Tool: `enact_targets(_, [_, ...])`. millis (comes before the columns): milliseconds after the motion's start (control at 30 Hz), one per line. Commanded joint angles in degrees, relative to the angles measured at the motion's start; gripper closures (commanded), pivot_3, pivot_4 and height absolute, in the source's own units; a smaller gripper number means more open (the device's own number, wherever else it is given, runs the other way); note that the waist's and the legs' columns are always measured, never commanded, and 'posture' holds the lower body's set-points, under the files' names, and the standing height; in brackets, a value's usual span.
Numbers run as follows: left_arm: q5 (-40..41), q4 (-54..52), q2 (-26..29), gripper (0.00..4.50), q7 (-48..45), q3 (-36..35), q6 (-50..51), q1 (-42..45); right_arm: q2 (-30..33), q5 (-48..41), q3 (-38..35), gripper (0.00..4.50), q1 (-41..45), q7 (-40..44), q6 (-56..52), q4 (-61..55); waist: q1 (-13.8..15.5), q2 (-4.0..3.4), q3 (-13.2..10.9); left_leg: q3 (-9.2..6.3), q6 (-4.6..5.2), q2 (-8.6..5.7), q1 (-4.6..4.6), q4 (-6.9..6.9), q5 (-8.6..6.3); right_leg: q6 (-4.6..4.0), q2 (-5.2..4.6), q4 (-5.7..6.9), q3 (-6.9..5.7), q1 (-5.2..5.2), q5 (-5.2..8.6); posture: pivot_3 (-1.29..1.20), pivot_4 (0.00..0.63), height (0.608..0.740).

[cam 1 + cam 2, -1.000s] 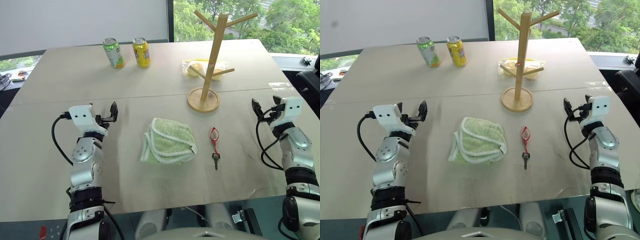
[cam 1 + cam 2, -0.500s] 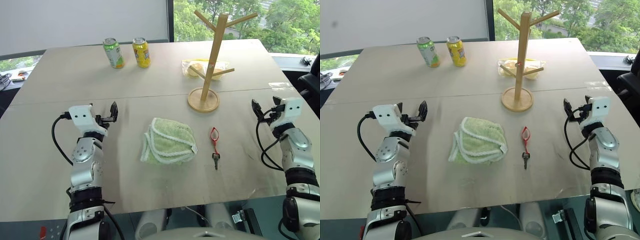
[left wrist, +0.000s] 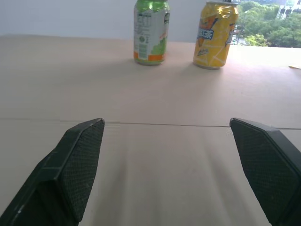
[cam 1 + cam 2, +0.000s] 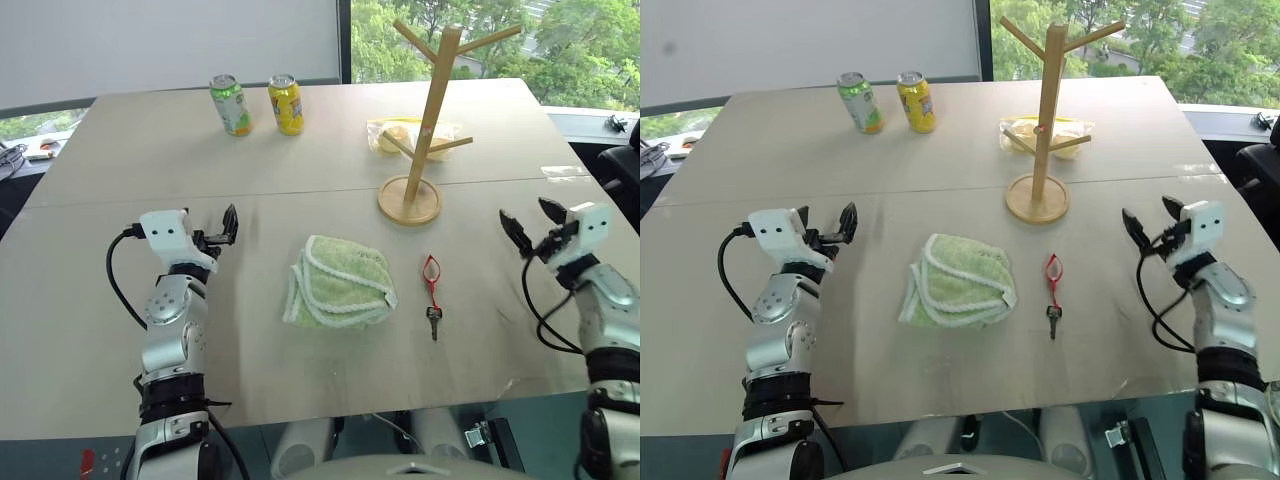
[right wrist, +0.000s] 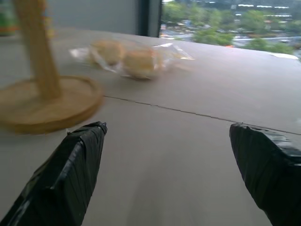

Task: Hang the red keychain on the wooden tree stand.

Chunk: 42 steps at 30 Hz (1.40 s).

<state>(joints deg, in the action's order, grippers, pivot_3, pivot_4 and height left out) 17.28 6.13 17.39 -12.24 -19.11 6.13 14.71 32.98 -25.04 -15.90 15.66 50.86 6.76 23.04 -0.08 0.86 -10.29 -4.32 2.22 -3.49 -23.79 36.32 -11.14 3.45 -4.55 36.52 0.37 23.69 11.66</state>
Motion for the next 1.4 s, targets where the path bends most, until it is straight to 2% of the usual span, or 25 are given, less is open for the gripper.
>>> enact_targets(33, [2.69, -4.95, -0.19, 0.07, -1.03, 1.92, 5.02, 2.97, 6.68, -5.88, 2.86, 0.00, -8.74, 16.75, -5.70, -13.46, 0.27, 0.01, 0.00, -0.02, 0.00, 0.00, 0.00, 0.01, 0.00, 0.00, -0.01, 0.00, -0.03, -0.02, 0.00, 0.00, 0.150, 0.740])
enact_targets(133, [4.55, -6.42, -0.42, 0.07, -2.40, 3.72, 9.39, 4.97, 9.27, -6.46, 4.49, 0.00, -15.46, 25.36, -2.30, -18.69, 0.51, 0.04, 0.00, -0.06, -0.01, 0.04, 0.01, 0.03, 0.00, 0.04, 0.00, -0.02, -0.10, -0.06, 0.03, 0.00, 0.150, 0.740])
enact_targets(267, [6.64, -8.17, -0.57, 0.07, -4.11, 4.83, 13.25, 5.59, 9.72, -4.61, 6.11, 0.00, -18.65, 30.24, 1.80, -20.14, 0.14, 0.04, 0.00, -0.01, -0.03, 0.12, 0.06, 0.07, -0.01, 0.27, 0.03, -0.02, -0.12, -0.08, 0.16, 0.00, 0.150, 0.740])
enact_targets(467, [10.93, -12.54, 0.39, 0.07, -5.65, 4.69, 20.19, 4.78, 7.92, -3.37, 6.79, 0.00, -16.67, 30.03, 4.27, -17.98, 0.31, 0.06, -0.01, -0.03, -0.04, 0.13, 0.03, 0.07, -0.02, 0.22, 0.00, -0.02, -0.13, -0.05, 0.13, 0.00, 0.150, 0.740])
enact_targets(600, [19.94, -22.47, 2.24, 0.07, -6.13, 2.82, 30.45, 1.76, 6.53, -2.22, 7.62, 0.00, -15.25, 30.77, 6.63, -15.09, 0.61, 0.07, -0.02, -0.03, -0.05, 0.14, 0.02, 0.06, -0.02, 0.21, -0.03, -0.03, -0.13, -0.03, 0.14, 0.00, 0.150, 0.740])
enact_targets(800, [31.42, -31.48, 5.35, 0.07, -5.56, 1.01, 42.23, -1.73, 5.60, -3.45, 7.97, 0.00, -15.10, 32.59, 8.22, -14.10, 0.92, 0.07, -0.02, -0.05, -0.05, 0.13, 0.00, 0.07, -0.02, -0.16, -0.04, -0.03, -0.15, -0.04, 0.17, 0.00, 0.150, 0.740])
enact_targets(900, [37.01, -32.59, 6.10, 0.07, -4.53, -0.33, 46.61, -2.79, 3.58, -4.61, 7.53, 0.00, -14.65, 33.07, 10.62, -12.76, 0.89, 0.07, -0.02, -0.07, -0.06, 0.15, 0.03, 0.07, -0.02, 0.01, -0.02, -0.03, -0.16, -0.05, 0.28, 0.00, 0.150, 0.740])
enact_targets(1100, [43.93, -33.30, 6.33, 0.07, -1.25, -0.20, 51.99, -4.17, 2.47, -4.40, 7.68, 0.00, -14.37, 33.18, 12.48, -11.99, 0.91, 0.04, -0.02, -0.05, -0.06, 0.15, 0.03, 0.07, -0.01, -0.19, -0.01, -0.02, -0.12, -0.04, 0.17, 0.00, 0.150, 0.740])
enact_targets(1200, [45.28, -32.90, 7.13, 0.07, 0.18, 1.33, 54.81, -4.95, 2.36, -3.90, 7.79, 0.00, -13.97, 33.13, 13.66, -11.01, 0.90, 0.04, -0.01, -0.05, -0.06, 0.15, 0.04, 0.07, -0.01, -0.19, 0.00, -0.02, -0.13, -0.04, 0.17, 0.00, 0.150, 0.740])
enact_targets(1400, [40.13, -31.77, 9.09, 0.07, 2.80, 6.89, 56.86, -4.60, 2.15, -3.73, 7.87, 0.00, -13.86, 32.23, 14.48, -10.98, 0.92, 0.04, -0.01, -0.04, -0.07, 0.15, 0.04, 0.07, -0.02, -0.20, 0.00, -0.02, -0.11, -0.04, 0.17, 0.00, 0.150, 0.740])
